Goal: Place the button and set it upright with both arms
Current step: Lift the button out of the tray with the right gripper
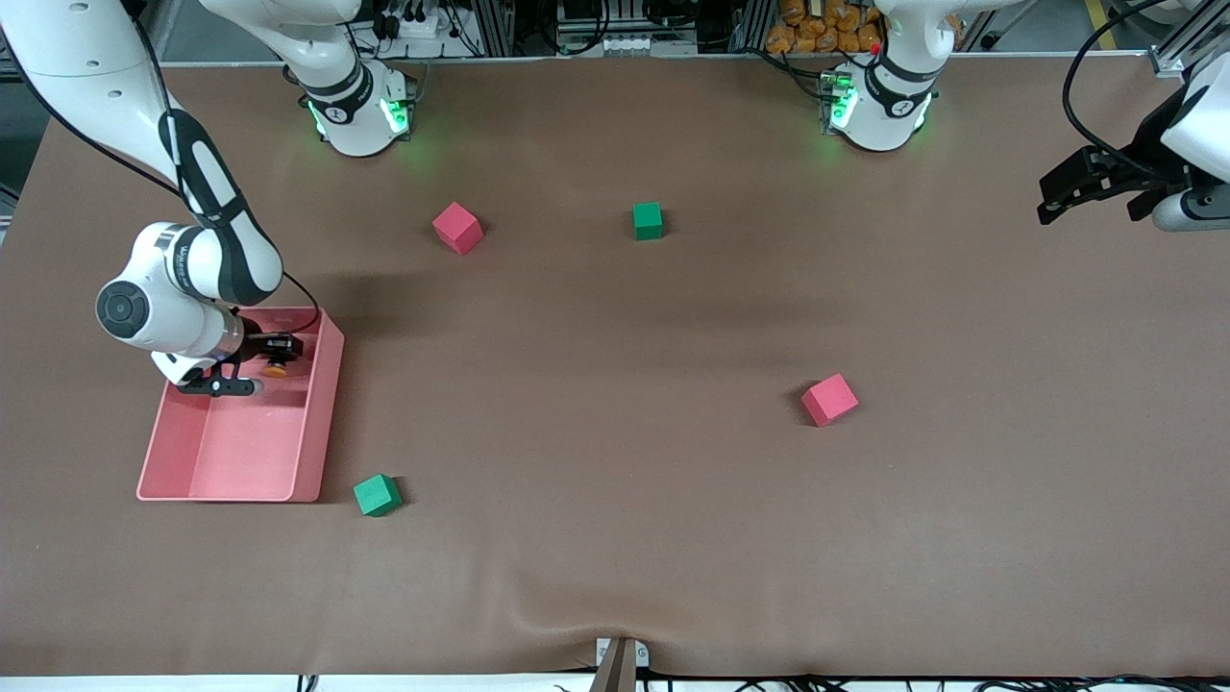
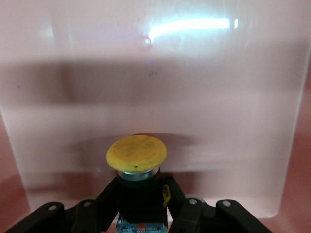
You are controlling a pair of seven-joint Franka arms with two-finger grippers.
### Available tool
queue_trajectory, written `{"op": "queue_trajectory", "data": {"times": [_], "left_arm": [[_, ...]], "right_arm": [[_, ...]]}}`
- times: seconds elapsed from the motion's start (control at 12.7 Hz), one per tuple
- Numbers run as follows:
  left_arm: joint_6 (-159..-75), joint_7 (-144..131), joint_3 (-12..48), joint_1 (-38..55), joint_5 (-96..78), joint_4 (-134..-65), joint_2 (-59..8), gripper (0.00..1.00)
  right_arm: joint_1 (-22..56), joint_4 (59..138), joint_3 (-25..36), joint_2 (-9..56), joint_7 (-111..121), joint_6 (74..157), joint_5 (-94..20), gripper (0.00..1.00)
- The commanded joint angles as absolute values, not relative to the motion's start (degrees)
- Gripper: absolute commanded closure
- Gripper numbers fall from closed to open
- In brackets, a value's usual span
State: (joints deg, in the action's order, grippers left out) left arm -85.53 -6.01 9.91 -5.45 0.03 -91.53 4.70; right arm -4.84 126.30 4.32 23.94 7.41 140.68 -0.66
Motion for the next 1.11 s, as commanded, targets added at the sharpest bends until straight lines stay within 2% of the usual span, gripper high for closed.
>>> {"op": "queue_trajectory", "data": {"times": [0.0, 0.47, 0.79, 1.03], "left_arm": [[-86.04, -5.89, 9.93, -5.98, -0.97, -91.67, 5.10, 0.00], [-86.48, -5.98, 9.93, -5.89, -0.88, -91.58, 5.01, 0.00], [-86.66, -5.89, 9.93, -5.89, -0.88, -91.67, 4.83, 0.00], [-86.57, -5.89, 9.93, -5.89, -0.88, -91.76, 4.92, 0.00]], "right_arm": [[-6.41, 122.97, 3.60, 23.73, 10.35, 140.36, 0.00, 1.00], [-7.12, 118.23, 3.52, 19.34, 20.37, 138.88, 0.00, 1.00], [-4.75, 106.64, 3.34, 19.33, 28.36, 128.87, 0.09, 1.00], [-1.60, 101.18, 3.25, 19.51, 38.56, 128.50, -0.26, 1.00]]}}
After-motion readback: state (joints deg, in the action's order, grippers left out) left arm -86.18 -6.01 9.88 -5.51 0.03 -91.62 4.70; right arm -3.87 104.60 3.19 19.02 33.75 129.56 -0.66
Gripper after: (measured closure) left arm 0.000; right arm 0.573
